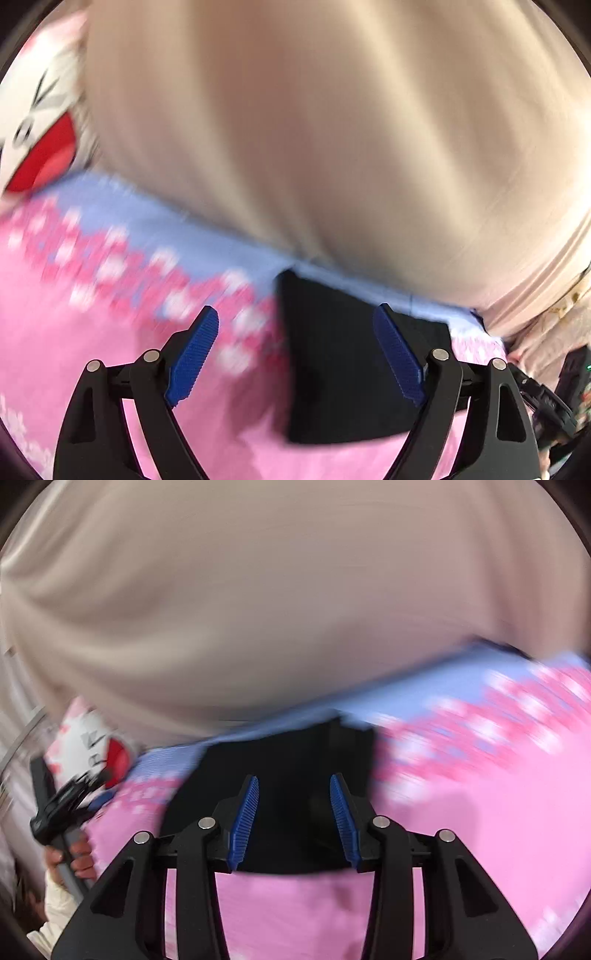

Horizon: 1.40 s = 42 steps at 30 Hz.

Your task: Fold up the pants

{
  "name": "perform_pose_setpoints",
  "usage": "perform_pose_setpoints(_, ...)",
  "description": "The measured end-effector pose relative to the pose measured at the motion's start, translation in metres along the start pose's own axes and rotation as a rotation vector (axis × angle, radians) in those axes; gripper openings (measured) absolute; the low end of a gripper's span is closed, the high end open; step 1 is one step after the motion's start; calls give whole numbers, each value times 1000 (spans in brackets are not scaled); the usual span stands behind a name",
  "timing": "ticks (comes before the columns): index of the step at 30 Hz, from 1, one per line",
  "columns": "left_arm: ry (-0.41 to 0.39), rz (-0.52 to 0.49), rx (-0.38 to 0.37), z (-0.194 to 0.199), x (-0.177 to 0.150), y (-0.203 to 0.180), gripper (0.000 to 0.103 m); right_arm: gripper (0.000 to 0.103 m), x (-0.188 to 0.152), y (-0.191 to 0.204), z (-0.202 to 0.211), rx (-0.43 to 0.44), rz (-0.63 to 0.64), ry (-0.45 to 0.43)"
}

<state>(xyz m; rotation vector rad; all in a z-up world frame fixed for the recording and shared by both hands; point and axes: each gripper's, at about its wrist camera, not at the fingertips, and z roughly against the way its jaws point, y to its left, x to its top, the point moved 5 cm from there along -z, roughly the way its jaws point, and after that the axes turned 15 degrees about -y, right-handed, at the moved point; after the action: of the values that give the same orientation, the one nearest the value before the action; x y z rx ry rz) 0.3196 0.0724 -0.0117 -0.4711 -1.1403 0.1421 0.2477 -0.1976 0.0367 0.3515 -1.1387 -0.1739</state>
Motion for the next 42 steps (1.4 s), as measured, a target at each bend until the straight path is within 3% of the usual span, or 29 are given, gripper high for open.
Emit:
perform_pose_setpoints(3, 96, -8, 10, -52, -17, -36, 88, 38, -14, 13, -71, -23, 42, 83)
perform_pose_setpoints(5, 252, -25, 99, -88, -58, -33, 87, 38, -39, -19, -103, -153, 53, 156)
perform_pose_setpoints(6, 301, -36, 128, -98, -79, -23, 86, 15, -57, -53, -108, -172, 0, 158)
perform_pose_setpoints(7, 331, -51, 149, -107, -102, -10, 90, 0, -58, -67, -101, -120, -49, 106)
perform_pose_setpoints(8, 311, -46, 109, -109, -111, -1, 92, 0, -58, -83, -95, -73, -133, 112)
perform_pose_setpoints(9, 232, -96, 78, -101, -112, -1, 94, 0, -56, -96, -91, -42, -241, 134)
perform_pose_setpoints(10, 227, -124, 69, -98, -114, -1, 94, 0, -53, -99, -91, -33, -268, 159)
perform_pose_setpoints(11, 237, -92, 65, -96, -111, 2, 94, 0, -51, -98, -93, -39, -268, 183)
perform_pose_setpoints(13, 239, 42, 11, -84, -97, 5, 76, 6, -33, -79, -90, -95, -225, 186)
perform_pose_setpoints(15, 178, 122, -7, -60, -79, 8, 76, 7, -12, -37, -87, -19, -150, 146)
perform_pose_setpoints(17, 95, 129, 63, -29, -59, 21, 77, 7, -4, 14, -106, 82, -107, 166)
perform_pose_setpoints(20, 8, 140, 223, 7, -50, 46, 80, 8, -20, 68, -154, 199, -110, 262)
perform_pose_setpoints(22, -36, 153, 281, 23, -53, 58, 80, 7, -54, 93, -210, 189, -74, 359)
perform_pose_setpoints(23, -52, 142, 307, 28, -57, 63, 80, 5, -89, 98, -245, 162, -54, 450)
perform_pose_setpoints(24, -52, 113, 339, 30, -63, 68, 80, 0, -100, 100, -262, 190, -77, 452)
perform_pose_setpoints(26, -36, 67, 382, 25, -70, 71, 80, 0, -89, 110, -270, 148, -60, 452)
perform_pose_setpoints(29, -21, 68, 401, 15, -79, 79, 80, 5, -62, 140, -236, 213, 25, 326)
perform_pose_setpoints(31, 14, 82, 373, 14, -79, 84, 80, 4, -60, 113, -220, 127, 97, 249)
perform_pose_setpoints(32, 16, 80, 380, 14, -80, 84, 80, 4, -61, 73, -218, 17, 83, 235)
perform_pose_setpoints(33, 7, 76, 390, 14, -79, 86, 80, 2, -58, 36, -216, -60, 20, 231)
perform_pose_setpoints(34, -3, 61, 400, 17, -77, 85, 80, 0, -59, 0, -210, -74, -93, 222)
perform_pose_setpoints(35, -5, 52, 403, 17, -76, 86, 80, 0, -56, -26, -201, -15, -243, 202)
perform_pose_setpoints(36, -8, 34, 395, 18, -74, 81, 80, 0, -48, -44, -185, -75, -281, 172)
perform_pose_setpoints(37, -8, 17, 390, 16, -74, 79, 80, 0, -38, -44, -172, -129, -232, 140)
perform_pose_setpoints(39, -7, -12, 378, 14, -75, 72, 80, 7, -29, -26, -151, -86, -177, 94)
perform_pose_setpoints(40, -6, -33, 368, 14, -77, 65, 80, 5, -28, -20, -146, -65, -138, 85)
perform_pose_setpoints(41, -2, -48, 363, 12, -80, 62, 80, 7, -35, -22, -147, -92, -72, 99)
perform_pose_setpoints(42, 5, -61, 359, 12, -81, 58, 80, 2, -48, -46, -153, -211, 0, 146)
